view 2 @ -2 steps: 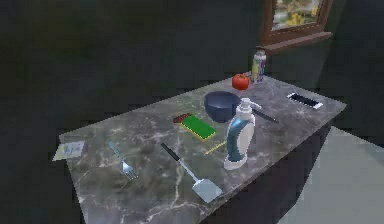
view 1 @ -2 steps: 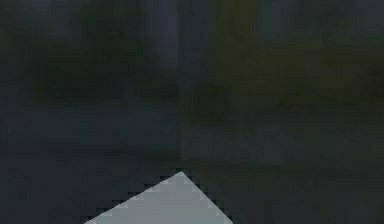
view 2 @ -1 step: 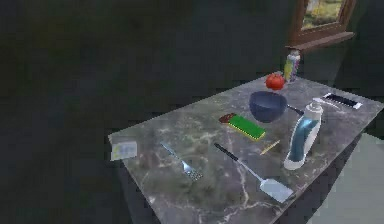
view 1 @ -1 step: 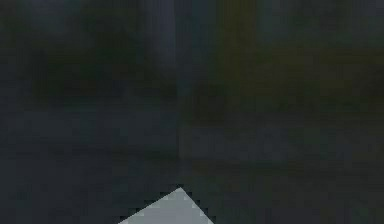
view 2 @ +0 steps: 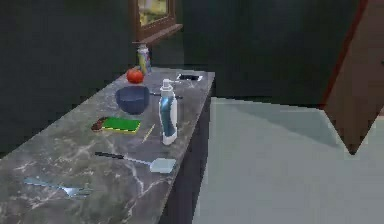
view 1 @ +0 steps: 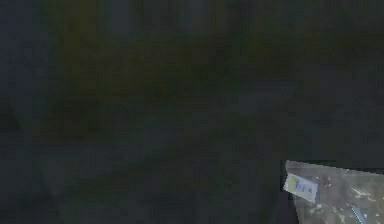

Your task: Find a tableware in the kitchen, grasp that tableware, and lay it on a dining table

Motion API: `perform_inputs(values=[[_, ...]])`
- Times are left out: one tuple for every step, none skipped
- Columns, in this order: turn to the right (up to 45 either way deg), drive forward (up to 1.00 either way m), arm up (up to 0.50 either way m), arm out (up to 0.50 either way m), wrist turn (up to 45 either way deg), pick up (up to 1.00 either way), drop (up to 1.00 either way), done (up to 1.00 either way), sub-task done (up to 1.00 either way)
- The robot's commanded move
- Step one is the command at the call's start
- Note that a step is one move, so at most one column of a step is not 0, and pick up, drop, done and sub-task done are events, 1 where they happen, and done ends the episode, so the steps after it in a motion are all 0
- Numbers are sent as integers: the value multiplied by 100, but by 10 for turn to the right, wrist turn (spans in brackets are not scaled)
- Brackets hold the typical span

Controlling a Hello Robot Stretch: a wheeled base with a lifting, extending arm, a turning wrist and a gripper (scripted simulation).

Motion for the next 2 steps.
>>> perform_inputs(values=[[0, 45, 0, 0, 0, 0, 0, 0, 0], [30, 0, 0, 0, 0, 0, 0, 0, 0]])
